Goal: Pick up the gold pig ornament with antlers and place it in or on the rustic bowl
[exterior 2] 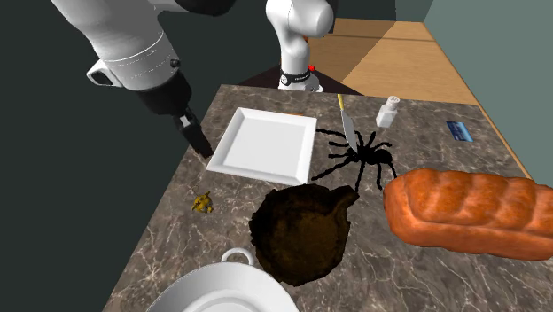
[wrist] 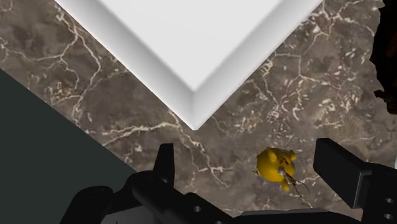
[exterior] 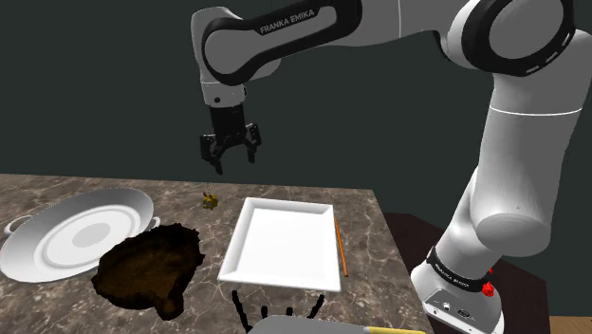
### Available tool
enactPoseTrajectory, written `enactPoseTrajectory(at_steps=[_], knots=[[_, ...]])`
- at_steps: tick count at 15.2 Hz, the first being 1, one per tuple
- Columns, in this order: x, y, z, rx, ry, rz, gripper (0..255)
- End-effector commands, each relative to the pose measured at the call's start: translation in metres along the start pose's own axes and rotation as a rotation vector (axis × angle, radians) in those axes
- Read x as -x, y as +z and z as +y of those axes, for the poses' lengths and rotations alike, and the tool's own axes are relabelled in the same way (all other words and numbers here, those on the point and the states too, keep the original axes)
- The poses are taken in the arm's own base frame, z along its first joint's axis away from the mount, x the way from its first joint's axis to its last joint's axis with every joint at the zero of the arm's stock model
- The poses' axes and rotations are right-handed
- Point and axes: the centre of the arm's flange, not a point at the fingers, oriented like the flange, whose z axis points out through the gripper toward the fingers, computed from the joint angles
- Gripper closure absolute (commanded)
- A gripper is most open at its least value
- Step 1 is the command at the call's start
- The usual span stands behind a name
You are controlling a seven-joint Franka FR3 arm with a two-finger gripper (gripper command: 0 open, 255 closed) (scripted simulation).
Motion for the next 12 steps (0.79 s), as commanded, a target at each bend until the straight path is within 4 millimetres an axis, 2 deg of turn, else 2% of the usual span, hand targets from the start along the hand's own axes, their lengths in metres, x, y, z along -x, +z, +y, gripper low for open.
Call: enactPoseTrajectory(at_steps=[1, 6, 12], knots=[[-0.020, 0.011, -0.019, -0.001, 0.003, -0.006, 0], [-0.061, 0.029, -0.062, -0.001, 0.007, -0.020, 0], [-0.060, 0.060, -0.062, -0.001, 0.007, -0.020, 0]])
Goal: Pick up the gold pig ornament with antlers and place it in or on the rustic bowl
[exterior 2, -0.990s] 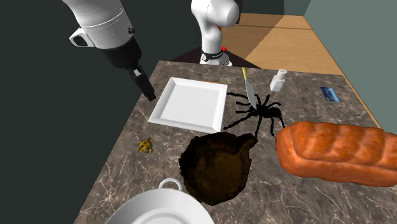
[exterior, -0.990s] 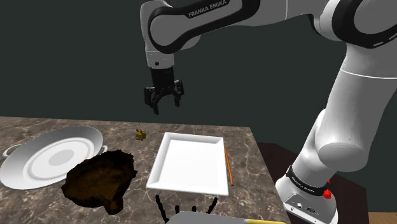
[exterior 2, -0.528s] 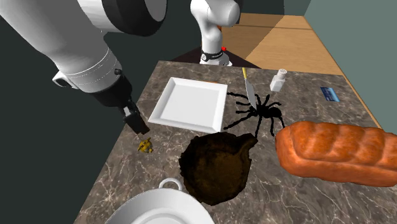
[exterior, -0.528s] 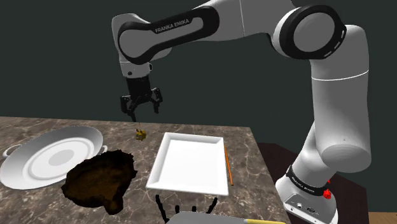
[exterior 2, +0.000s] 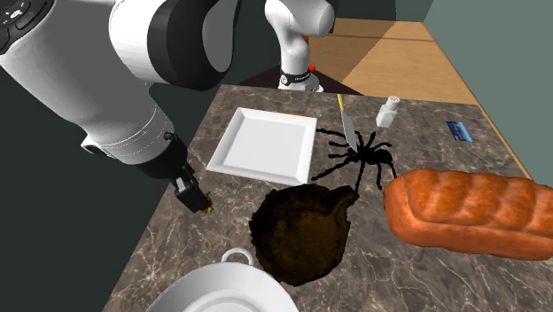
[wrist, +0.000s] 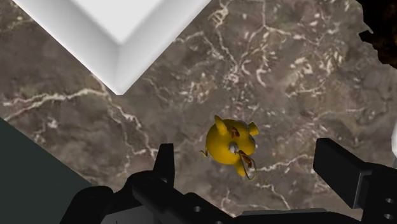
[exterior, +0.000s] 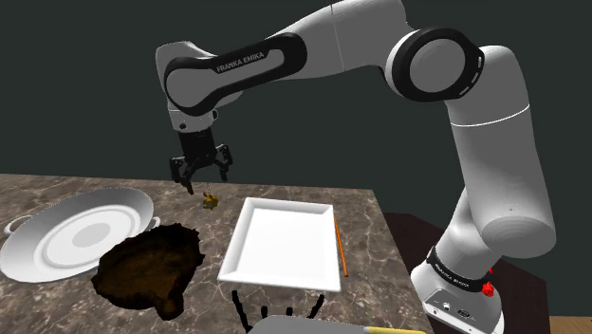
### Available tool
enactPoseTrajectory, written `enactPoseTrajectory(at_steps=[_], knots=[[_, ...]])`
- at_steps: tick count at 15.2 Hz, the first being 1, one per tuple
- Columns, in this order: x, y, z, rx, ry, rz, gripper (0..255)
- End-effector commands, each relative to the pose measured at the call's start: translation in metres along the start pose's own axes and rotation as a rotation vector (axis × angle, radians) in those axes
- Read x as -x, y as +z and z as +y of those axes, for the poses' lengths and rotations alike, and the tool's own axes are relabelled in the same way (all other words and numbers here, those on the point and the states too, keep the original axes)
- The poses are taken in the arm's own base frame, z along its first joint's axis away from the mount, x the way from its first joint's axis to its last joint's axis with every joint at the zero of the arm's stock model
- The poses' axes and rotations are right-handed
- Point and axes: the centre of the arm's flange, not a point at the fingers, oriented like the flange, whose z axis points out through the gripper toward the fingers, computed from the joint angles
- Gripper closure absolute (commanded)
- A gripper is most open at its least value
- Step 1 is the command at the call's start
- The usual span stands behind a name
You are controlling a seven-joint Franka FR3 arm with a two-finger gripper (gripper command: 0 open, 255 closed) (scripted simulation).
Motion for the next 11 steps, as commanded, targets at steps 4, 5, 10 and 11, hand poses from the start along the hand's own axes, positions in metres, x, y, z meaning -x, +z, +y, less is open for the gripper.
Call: enactPoseTrajectory(at_steps=[4, 5, 10, 11], knots=[[-0.0007, 0.0143, 0.0005, 0.000, 0.000, 0.000, 0], [-0.0007, 0.0143, 0.0005, 0.000, 0.000, 0.000, 0], [-0.0007, 0.0143, 0.0005, 0.000, 0.000, 0.000, 255], [-0.0007, 0.0143, 0.0005, 0.000, 0.000, 0.000, 255]])
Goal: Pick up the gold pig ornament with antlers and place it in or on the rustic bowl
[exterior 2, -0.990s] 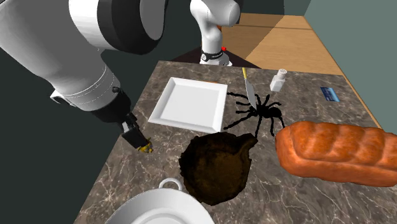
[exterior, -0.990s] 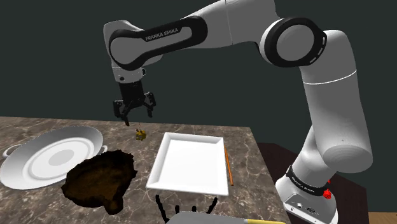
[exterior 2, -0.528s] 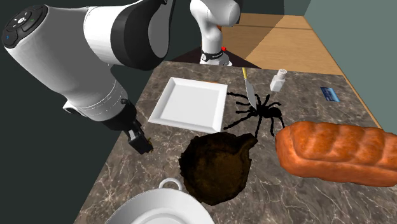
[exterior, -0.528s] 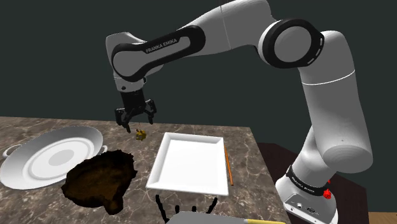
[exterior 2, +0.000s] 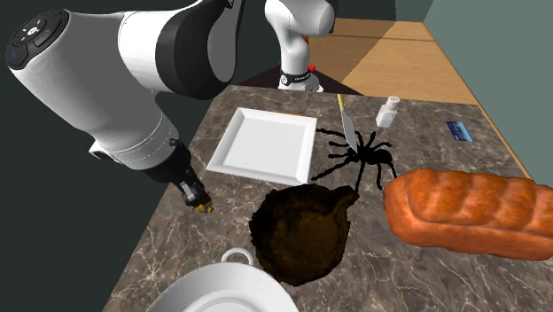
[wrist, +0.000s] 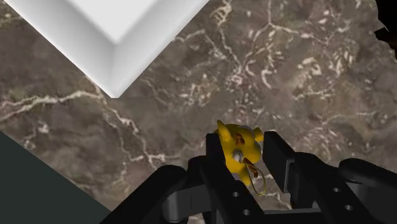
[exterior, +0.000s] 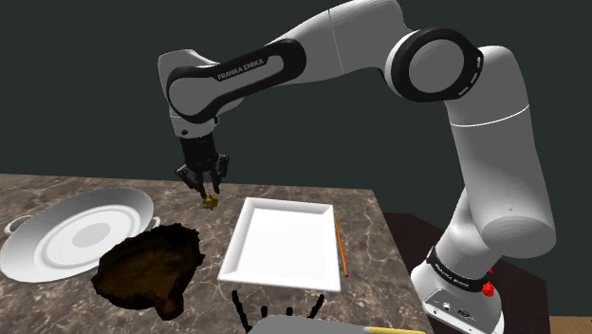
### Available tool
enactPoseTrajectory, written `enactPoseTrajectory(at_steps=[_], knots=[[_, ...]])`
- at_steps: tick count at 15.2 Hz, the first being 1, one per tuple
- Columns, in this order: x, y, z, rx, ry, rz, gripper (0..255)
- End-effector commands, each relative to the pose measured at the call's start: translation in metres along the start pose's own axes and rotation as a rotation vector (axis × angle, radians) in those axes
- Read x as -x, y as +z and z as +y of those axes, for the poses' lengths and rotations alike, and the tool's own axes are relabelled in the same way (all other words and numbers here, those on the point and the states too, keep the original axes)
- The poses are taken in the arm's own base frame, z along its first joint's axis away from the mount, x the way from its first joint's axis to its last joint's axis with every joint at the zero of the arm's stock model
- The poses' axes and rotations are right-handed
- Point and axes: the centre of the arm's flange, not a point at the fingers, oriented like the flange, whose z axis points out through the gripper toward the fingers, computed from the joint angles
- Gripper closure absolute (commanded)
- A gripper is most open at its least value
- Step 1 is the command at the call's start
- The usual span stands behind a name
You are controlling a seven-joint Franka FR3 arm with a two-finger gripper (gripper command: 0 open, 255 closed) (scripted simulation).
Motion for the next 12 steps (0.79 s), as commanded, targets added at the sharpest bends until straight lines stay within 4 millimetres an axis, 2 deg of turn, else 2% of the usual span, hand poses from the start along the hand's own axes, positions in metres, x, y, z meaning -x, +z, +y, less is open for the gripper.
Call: enactPoseTrajectory(at_steps=[1, 8, 12], knots=[[0.000, 0.000, 0.000, 0.000, 0.000, 0.000, 255], [0.000, 0.000, 0.000, 0.000, 0.000, 0.000, 255], [0.004, -0.021, 0.000, 0.000, 0.000, 0.000, 255]])
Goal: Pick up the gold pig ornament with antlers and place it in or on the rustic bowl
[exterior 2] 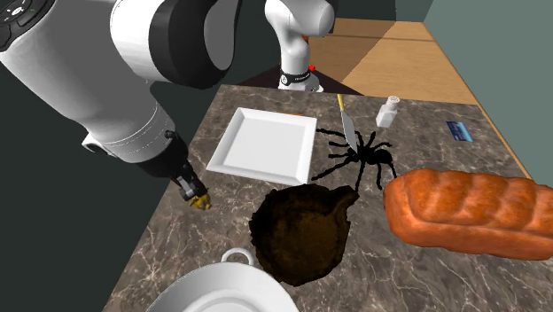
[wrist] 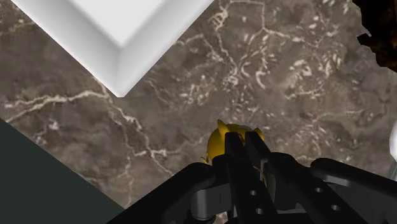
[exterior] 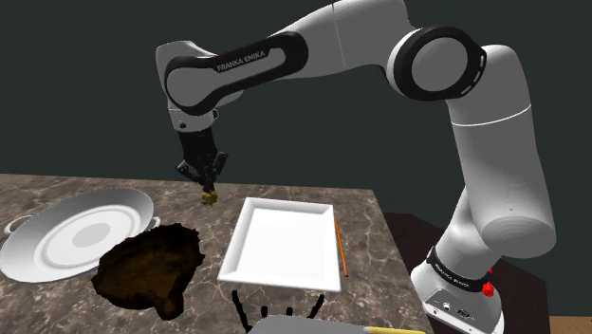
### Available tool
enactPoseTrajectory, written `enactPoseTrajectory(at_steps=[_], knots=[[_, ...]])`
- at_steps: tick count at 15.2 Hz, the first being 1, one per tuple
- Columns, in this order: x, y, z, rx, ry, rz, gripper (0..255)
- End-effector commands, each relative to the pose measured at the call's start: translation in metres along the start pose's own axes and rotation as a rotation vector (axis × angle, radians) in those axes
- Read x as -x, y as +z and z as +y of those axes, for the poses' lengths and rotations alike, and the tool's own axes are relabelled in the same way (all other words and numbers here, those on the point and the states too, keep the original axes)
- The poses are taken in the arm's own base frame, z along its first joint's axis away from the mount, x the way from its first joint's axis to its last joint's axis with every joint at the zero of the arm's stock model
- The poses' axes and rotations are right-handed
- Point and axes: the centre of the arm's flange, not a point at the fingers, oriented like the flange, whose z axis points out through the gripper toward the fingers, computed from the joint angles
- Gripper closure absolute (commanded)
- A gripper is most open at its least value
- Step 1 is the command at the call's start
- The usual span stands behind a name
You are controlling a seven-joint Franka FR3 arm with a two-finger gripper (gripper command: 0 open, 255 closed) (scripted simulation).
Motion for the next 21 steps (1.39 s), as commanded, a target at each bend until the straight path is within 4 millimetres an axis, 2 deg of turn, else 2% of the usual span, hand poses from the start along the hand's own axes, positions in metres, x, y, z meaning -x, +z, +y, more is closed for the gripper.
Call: enactPoseTrajectory(at_steps=[1, 21], knots=[[0.002, -0.010, 0.000, 0.000, 0.000, 0.000, 255], [0.023, -0.113, -0.002, 0.000, 0.000, 0.000, 255]])
